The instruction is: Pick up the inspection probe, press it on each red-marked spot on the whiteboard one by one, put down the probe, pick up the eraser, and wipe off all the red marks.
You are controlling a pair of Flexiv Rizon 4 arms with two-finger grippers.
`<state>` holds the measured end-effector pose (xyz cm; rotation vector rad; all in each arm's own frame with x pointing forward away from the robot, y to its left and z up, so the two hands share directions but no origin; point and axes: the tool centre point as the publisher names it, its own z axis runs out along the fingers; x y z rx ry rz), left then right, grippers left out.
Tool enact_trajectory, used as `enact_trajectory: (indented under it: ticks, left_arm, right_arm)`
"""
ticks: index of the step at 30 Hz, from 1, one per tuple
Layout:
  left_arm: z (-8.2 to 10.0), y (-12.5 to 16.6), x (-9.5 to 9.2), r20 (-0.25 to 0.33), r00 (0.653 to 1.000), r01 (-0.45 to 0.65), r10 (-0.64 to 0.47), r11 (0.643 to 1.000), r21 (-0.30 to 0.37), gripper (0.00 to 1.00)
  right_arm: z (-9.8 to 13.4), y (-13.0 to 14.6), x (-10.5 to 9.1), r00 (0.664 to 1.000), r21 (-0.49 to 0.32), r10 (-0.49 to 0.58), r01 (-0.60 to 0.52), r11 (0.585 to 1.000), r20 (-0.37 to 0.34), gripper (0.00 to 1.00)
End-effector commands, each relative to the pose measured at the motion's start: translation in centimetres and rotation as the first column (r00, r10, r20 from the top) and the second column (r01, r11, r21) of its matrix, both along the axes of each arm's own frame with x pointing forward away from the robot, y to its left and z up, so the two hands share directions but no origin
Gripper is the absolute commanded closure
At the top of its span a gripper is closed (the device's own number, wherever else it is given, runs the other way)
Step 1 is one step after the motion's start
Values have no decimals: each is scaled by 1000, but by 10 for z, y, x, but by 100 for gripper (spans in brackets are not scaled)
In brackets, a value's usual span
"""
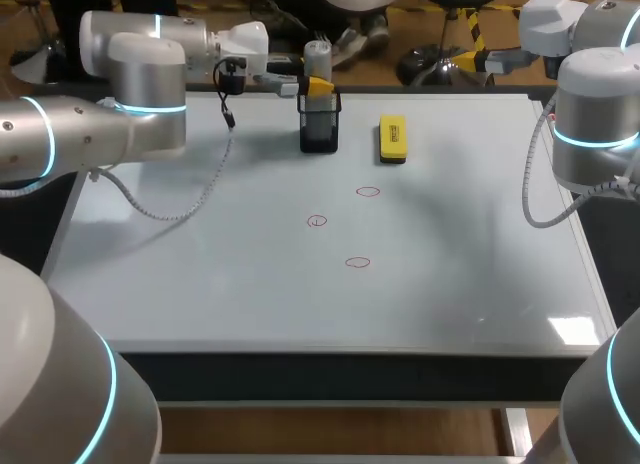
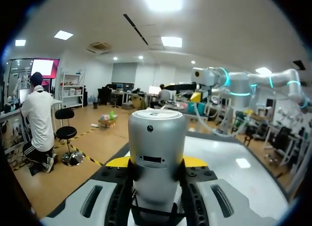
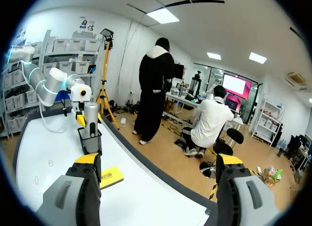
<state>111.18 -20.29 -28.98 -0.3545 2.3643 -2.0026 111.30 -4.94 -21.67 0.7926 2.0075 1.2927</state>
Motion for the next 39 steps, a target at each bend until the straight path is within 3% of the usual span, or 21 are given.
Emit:
enact_trajectory:
  ticks: [1, 12, 25, 39]
  left_arm:
    - [8, 3, -4, 12, 1000, -6, 6, 1000, -6, 100]
    - [42, 0, -16, 60, 998, 11, -9, 999, -45, 100]
    - [87, 0, -26, 74, 997, 22, -22, 1000, -8, 100]
    - [137, 33, -36, 119, 993, 2, 1, 1000, -23, 100]
  right_arm:
    - [0, 0, 1, 1000, 0, 1, -1, 1000, -1, 0]
    - [0, 0, 1, 1000, 0, 1, -1, 1000, -1, 0]
    - [0, 0, 1, 1000, 0, 1, -1, 1000, -1, 0]
    - [0, 0, 1, 1000, 0, 1, -1, 1000, -1, 0]
